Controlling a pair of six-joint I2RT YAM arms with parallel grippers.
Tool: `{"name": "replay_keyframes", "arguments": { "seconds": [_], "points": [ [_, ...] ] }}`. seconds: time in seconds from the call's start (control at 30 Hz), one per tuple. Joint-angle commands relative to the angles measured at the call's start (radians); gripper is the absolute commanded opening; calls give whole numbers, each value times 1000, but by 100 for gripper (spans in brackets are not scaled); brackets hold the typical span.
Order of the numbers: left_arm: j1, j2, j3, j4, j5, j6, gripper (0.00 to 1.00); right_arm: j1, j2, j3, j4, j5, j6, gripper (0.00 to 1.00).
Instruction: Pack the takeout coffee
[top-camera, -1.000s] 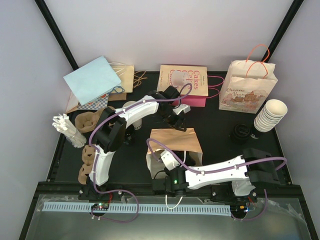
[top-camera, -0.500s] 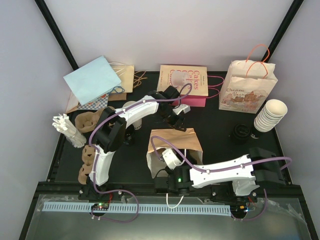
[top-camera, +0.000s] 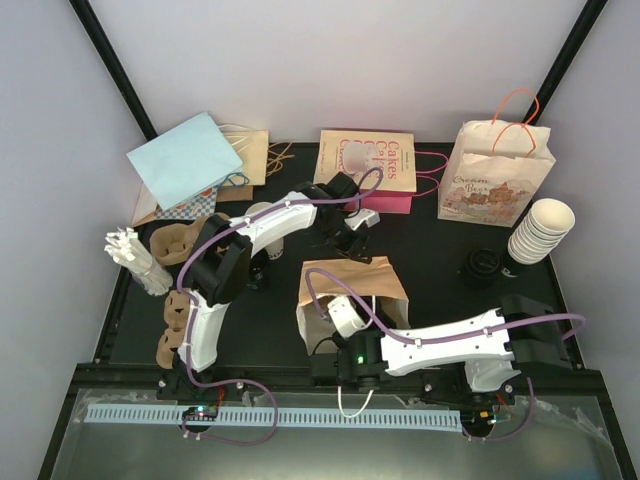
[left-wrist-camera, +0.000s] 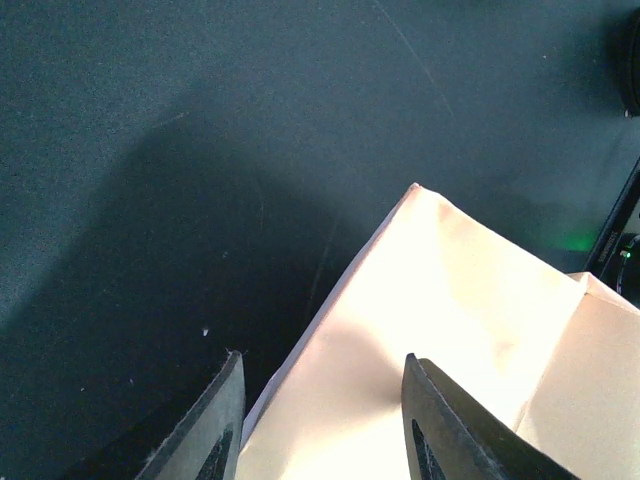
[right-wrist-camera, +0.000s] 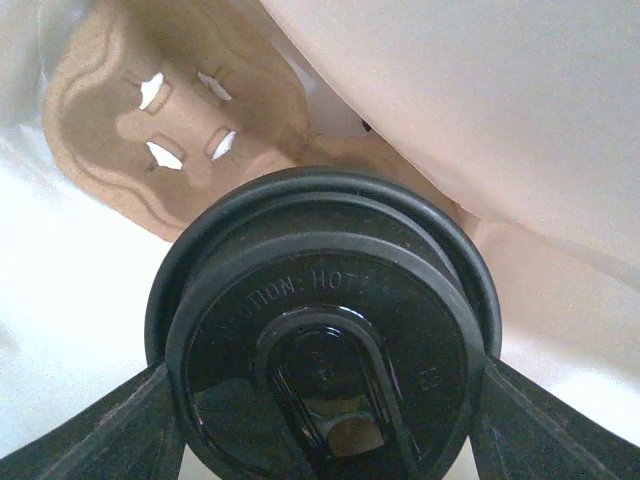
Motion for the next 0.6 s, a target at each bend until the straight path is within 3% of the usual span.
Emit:
{"name": "replay_keyframes", "arguments": {
  "seconds": [0.0,0.57],
  "points": [
    [0,-38,-20,-32,-13,-9,44,-14,29,17,-103,51,70,47],
    [0,-46,-26,-32,-11,-16,44,-29,-37,-37,17,6,0,47]
  ]
}}
